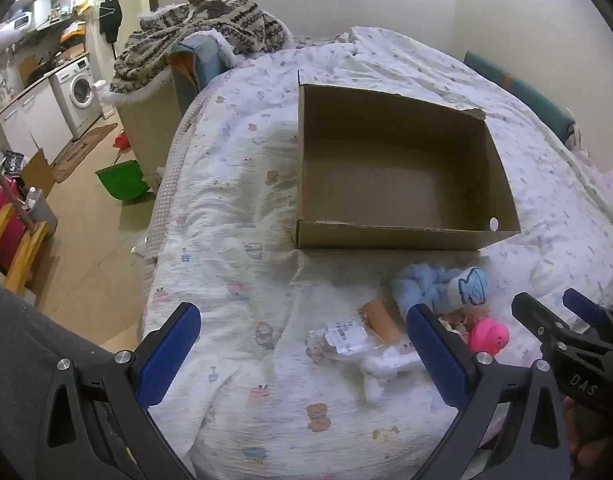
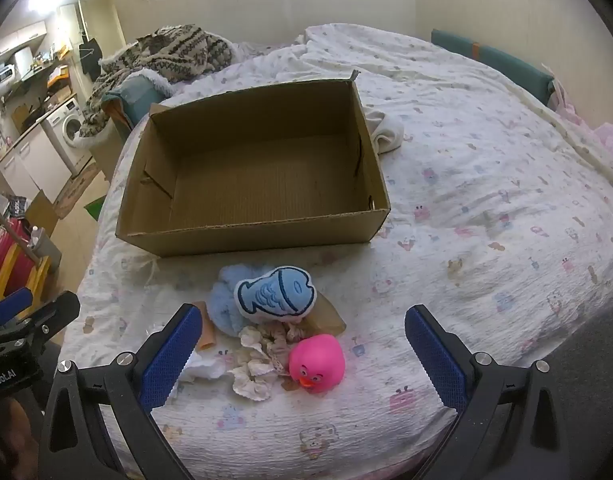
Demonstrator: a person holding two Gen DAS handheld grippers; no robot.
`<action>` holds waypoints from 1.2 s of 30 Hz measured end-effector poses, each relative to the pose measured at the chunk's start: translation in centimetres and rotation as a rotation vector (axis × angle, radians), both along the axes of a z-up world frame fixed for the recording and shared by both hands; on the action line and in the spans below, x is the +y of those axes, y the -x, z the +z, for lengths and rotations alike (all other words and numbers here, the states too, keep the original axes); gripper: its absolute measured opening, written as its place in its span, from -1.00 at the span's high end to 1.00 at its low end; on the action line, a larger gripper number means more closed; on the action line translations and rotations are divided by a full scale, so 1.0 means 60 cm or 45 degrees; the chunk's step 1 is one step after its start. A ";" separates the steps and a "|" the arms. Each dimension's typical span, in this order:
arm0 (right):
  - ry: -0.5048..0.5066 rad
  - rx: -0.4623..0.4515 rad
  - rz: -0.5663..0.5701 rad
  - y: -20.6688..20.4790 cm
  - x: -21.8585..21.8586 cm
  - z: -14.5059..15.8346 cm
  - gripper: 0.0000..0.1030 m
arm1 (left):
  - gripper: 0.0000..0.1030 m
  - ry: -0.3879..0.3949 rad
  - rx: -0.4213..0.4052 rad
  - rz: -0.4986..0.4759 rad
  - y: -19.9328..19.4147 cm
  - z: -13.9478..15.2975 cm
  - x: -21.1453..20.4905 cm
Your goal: Organize soft objects
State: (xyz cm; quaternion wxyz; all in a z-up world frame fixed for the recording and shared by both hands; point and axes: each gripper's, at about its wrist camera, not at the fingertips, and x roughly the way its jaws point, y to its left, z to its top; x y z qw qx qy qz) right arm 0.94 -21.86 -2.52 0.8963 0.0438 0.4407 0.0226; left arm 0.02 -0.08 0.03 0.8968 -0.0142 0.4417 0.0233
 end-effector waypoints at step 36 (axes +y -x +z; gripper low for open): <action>0.009 -0.007 0.005 0.001 0.001 0.002 -1.00 | -0.99 0.024 -0.002 0.006 0.004 -0.001 0.010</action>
